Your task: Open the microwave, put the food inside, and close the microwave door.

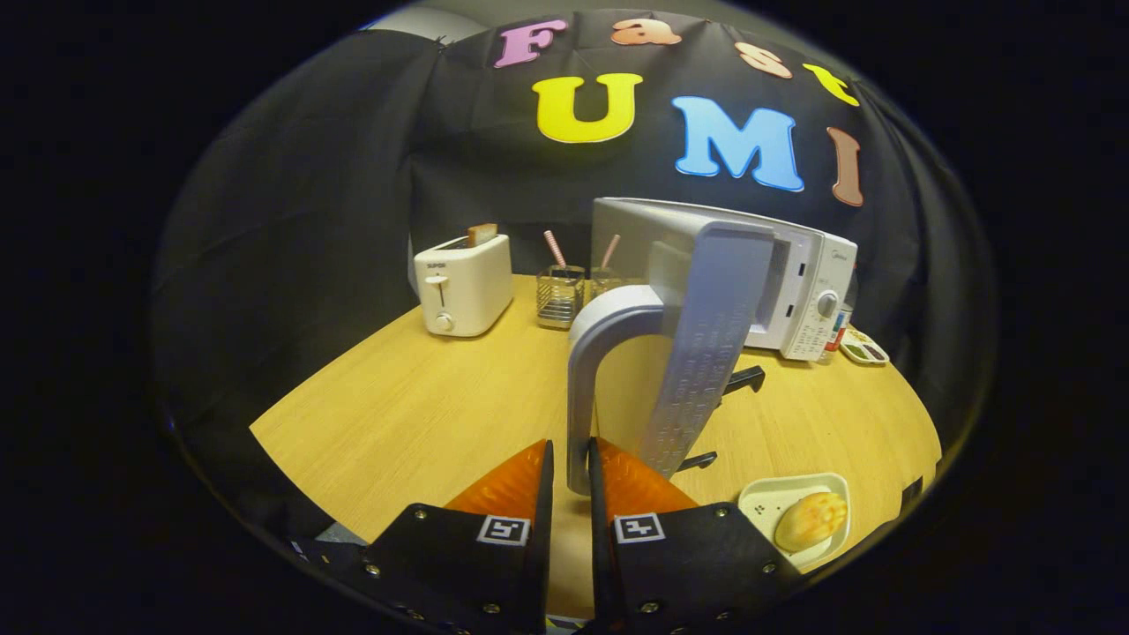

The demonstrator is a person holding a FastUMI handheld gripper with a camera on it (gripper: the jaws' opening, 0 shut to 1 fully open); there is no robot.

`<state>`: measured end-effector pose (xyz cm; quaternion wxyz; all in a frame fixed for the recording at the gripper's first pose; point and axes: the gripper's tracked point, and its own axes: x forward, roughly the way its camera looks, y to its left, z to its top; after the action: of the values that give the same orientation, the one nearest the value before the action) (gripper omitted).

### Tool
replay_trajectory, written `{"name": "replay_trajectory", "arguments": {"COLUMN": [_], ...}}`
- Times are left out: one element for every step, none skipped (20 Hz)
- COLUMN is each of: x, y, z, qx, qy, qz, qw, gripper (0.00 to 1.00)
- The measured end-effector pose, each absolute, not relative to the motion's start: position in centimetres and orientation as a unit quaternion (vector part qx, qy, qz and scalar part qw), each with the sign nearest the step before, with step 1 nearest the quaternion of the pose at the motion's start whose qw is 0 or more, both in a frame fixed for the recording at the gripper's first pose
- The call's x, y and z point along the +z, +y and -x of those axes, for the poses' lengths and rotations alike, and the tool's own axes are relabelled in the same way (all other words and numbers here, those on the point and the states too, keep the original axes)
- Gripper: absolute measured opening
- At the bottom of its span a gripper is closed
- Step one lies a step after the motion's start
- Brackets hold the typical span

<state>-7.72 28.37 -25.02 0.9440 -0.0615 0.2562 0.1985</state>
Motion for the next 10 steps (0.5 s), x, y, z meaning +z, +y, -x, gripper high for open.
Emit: {"name": "replay_trajectory", "arguments": {"x": [-25.2, -25.4, -25.4, -25.3, -24.9, -24.3, -23.5, -22.3, -21.3, -20.1], "y": [29.2, 30.0, 30.8, 31.8, 32.8, 33.5, 34.0, 34.4, 34.7, 34.8], "z": [8.1, 8.4, 8.8, 9.3, 9.9, 10.4, 11.1, 11.5, 12.1, 12.6], "qx": [0.211, 0.226, 0.243, 0.267, 0.288, 0.305, 0.322, 0.339, 0.353, 0.363], "qy": [0.258, 0.258, 0.26, 0.264, 0.263, 0.257, 0.25, 0.24, 0.228, 0.214], "qz": [0.064, 0.063, 0.059, 0.051, 0.041, 0.036, 0.033, 0.028, 0.025, 0.024], "qw": [0.941, 0.937, 0.933, 0.925, 0.92, 0.916, 0.913, 0.909, 0.907, 0.906], "gripper": [0.21, 0.21, 0.21, 0.21, 0.21, 0.21, 0.21, 0.21, 0.21, 0.21]}}
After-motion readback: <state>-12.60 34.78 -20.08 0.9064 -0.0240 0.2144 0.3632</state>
